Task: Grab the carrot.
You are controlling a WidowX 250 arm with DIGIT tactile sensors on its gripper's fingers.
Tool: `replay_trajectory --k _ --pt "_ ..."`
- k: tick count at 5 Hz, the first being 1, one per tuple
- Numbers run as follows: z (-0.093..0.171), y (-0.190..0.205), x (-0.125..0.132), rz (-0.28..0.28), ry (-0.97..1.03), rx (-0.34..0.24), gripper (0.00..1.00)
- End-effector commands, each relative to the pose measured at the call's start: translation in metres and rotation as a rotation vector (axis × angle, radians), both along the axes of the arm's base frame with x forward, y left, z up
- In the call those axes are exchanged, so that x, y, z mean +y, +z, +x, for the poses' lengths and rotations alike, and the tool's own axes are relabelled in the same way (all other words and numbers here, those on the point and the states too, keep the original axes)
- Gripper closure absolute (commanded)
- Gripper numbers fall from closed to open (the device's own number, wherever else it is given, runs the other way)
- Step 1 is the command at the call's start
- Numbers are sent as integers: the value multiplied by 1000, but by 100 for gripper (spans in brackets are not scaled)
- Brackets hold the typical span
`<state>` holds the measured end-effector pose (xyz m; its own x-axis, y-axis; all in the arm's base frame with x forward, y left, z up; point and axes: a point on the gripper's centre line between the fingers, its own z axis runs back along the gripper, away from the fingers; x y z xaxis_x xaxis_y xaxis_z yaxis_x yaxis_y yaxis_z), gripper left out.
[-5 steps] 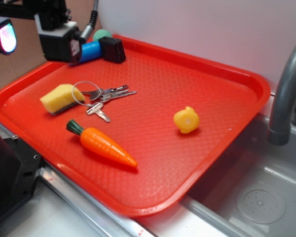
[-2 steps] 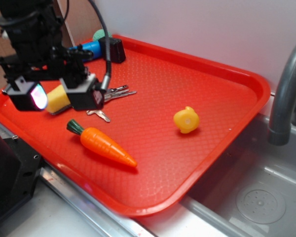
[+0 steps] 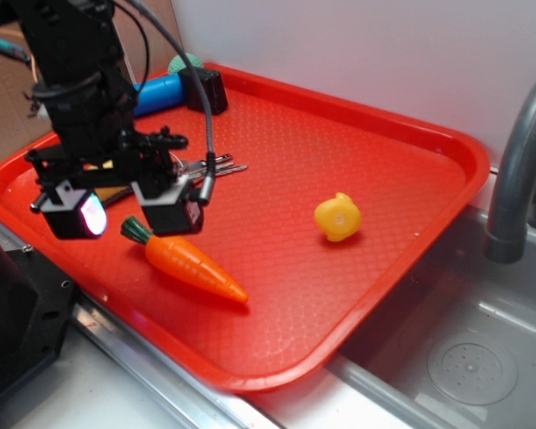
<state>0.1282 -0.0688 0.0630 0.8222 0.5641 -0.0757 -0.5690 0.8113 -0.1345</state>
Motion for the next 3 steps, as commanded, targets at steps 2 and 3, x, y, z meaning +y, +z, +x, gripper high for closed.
replay_trajectory --k 2,3 --pt "39 -33 -9 16 47 106 0" --pt "40 -34 -9 -13 87 139 68"
